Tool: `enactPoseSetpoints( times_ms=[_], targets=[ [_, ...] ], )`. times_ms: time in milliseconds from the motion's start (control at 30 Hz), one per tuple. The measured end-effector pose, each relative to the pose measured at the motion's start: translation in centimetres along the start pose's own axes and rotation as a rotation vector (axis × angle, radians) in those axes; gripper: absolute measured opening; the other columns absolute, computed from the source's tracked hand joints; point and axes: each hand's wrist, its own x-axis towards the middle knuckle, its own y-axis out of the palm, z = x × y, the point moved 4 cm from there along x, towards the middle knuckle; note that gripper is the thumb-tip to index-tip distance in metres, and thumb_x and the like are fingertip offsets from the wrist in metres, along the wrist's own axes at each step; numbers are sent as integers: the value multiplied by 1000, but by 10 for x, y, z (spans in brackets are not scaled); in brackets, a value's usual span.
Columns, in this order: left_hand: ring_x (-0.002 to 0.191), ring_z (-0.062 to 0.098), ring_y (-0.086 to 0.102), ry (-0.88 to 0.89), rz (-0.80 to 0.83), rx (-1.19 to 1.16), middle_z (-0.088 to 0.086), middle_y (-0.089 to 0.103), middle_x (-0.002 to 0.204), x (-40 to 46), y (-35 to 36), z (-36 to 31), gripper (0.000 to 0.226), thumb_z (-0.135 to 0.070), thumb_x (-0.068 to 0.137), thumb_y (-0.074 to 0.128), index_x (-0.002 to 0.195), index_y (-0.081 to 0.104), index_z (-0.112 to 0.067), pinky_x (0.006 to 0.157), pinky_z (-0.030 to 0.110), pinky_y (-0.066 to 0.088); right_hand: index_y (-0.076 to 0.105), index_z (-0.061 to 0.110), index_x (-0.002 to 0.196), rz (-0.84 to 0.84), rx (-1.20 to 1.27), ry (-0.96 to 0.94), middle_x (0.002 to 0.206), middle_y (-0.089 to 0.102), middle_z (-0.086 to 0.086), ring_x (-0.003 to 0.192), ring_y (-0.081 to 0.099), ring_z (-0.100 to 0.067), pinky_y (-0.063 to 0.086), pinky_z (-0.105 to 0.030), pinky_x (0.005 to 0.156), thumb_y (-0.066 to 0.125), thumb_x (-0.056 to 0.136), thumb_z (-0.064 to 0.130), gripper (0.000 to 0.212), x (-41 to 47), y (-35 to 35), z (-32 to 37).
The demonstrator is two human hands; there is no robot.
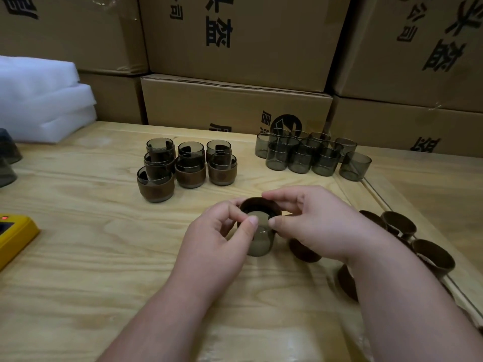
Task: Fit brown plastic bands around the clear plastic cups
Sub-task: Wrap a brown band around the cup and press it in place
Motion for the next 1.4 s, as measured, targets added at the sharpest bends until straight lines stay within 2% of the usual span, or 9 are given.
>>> enactPoseSetpoints(
  times_ms=[200,333,433,533,633,767,900,1200,1400],
  targets=[
    [112,-4,67,-99,64,-67,-17,68,123,5,3,8,45,-10,99,64,124,56,-47,96,21,55,56,40,143,33,7,40,144,60,14,124,63,-9,51,-41,108,78,91,28,57,2,5,-2],
    [118,-14,59,-150,41,-68,-14,62,138,8,2,13,51,-15,100,64,146,51,-31,99,9,47,50,36,149,36,-52,-12,147,56,15,130,57,-6,47,-33,109,86,80,37,78,6,12,3],
    [103,-24,59,-151,3,-79,-21,68,121,9,0,16,44,-16,98,67,140,60,-25,81,-2,44,50,38,146,-35,-134,-68,131,60,21,107,59,-2,48,-17,84,91,70,43,86,8,22,11],
    [99,1,73,-159,-96,-233,-12,80,102,10,-6,20,25,-16,98,67,118,75,-28,81,14,55,58,50,120,-118,-68,-159,102,61,34,93,60,8,45,-7,67,91,69,38,62,9,26,13],
    [100,20,76,-251,-92,-494,4,80,108,13,-7,21,20,-27,93,68,110,78,-28,85,36,60,59,51,115,-152,71,-223,105,63,38,102,57,18,49,-5,79,94,67,31,62,10,23,14],
    [92,25,76,-348,-47,-738,17,76,116,15,-6,18,56,-35,80,71,132,63,-16,75,35,63,58,47,129,-158,208,-253,119,66,26,115,60,7,53,-24,96,89,69,36,68,11,28,16],
    [88,26,74,-362,-70,-831,21,75,115,17,-7,18,64,-32,77,71,137,58,-14,71,34,63,73,36,110,-245,637,-92,111,75,16,104,70,-2,54,-20,81,65,77,66,45,18,45,15],
    [84,17,76,-372,-102,-803,10,80,104,17,-7,23,56,-21,72,71,127,61,-18,70,30,63,72,4,109,-213,1442,223,99,80,-13,89,78,-23,63,-43,85,58,102,23,25,23,89,4],
    [86,16,76,-388,-81,-801,10,80,105,18,-6,24,46,-16,81,69,126,63,-19,69,28,62,71,3,111,-170,1531,191,104,78,-17,89,76,-25,57,-49,99,54,104,19,25,24,89,0]
  ],
)
